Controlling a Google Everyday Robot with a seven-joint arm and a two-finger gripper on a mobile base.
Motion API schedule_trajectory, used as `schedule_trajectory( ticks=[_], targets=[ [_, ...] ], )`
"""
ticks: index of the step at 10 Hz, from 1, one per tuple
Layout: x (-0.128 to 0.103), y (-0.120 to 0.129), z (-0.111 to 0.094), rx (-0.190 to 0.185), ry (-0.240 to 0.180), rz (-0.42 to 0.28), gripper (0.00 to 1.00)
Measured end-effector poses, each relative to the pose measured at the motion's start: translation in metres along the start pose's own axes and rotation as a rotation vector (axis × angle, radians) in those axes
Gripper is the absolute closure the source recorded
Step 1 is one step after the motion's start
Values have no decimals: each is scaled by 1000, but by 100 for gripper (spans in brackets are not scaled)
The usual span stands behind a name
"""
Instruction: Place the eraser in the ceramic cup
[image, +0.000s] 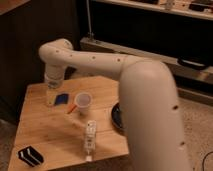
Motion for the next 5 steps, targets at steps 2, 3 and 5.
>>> schedule_trajectory(
  ticks=[2, 3, 5],
  targets=[
    [4, 11, -5, 0, -110, -7, 20],
    [-3, 20, -10, 8, -143, -40, 20],
    [-16, 43, -17, 20, -180, -99, 20]
  ],
)
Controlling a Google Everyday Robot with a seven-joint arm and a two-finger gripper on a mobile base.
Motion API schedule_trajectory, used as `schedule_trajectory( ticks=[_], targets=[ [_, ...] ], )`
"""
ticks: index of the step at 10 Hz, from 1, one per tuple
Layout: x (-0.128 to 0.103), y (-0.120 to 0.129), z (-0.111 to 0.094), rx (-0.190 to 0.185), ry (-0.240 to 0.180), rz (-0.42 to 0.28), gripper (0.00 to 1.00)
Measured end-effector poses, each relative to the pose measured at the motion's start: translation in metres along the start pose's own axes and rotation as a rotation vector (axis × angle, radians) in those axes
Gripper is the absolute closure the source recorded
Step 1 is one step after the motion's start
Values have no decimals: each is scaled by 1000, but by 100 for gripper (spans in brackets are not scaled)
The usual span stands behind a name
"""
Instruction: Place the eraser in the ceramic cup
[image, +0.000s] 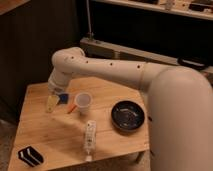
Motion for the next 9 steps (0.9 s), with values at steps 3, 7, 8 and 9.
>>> schedule_trajectory(
  ticks=[3, 7, 8, 9],
  targets=[
    [-15, 29, 2, -11, -9, -59, 20],
    [-13, 54, 17, -80, -42, -80, 20],
    [-13, 59, 21, -101, -50, -87, 20],
    [-14, 64, 25, -126, -57, -99, 20]
  ],
)
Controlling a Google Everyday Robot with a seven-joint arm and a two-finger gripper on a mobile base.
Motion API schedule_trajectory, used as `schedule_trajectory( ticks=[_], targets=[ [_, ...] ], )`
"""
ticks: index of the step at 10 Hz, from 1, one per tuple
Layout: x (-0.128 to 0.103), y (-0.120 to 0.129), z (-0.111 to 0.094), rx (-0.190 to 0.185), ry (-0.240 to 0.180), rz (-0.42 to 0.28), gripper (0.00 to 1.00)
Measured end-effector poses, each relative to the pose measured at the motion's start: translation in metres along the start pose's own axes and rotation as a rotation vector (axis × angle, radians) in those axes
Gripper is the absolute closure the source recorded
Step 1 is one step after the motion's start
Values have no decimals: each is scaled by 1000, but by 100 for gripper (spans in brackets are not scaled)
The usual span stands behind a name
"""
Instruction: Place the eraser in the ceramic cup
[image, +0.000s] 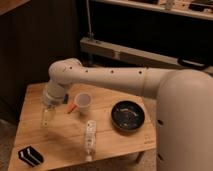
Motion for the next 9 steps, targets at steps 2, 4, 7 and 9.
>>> schedule_trajectory(
  ticks=[2, 4, 7, 9],
  targets=[
    [-13, 12, 13, -55, 0, -56, 20],
    [-32, 26, 25, -99, 34, -125, 20],
    [-46, 39, 34, -135, 81, -204, 20],
    [-40, 48, 38, -138, 113, -207, 20]
  ],
)
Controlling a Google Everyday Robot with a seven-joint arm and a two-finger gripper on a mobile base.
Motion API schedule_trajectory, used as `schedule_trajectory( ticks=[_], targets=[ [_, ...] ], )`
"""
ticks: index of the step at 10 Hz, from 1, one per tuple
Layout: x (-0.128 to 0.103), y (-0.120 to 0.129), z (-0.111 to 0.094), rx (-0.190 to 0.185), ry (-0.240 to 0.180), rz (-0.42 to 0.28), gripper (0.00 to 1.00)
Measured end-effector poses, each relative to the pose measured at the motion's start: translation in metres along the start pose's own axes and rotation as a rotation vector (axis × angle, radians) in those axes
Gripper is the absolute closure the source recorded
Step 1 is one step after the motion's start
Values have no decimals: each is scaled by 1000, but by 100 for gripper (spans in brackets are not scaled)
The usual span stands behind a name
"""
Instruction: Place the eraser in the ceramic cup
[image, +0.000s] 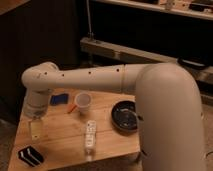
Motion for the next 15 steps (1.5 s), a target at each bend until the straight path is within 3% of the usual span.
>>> schedule_trajectory(
  ticks=[4, 8, 10, 15],
  targets=[
    [8, 14, 19, 38, 42, -2, 20],
    [-11, 8, 19, 98, 53, -101, 20],
    [-14, 11, 23, 84, 54, -133, 20],
    [-5, 32, 45, -1, 78, -132, 20]
  ],
)
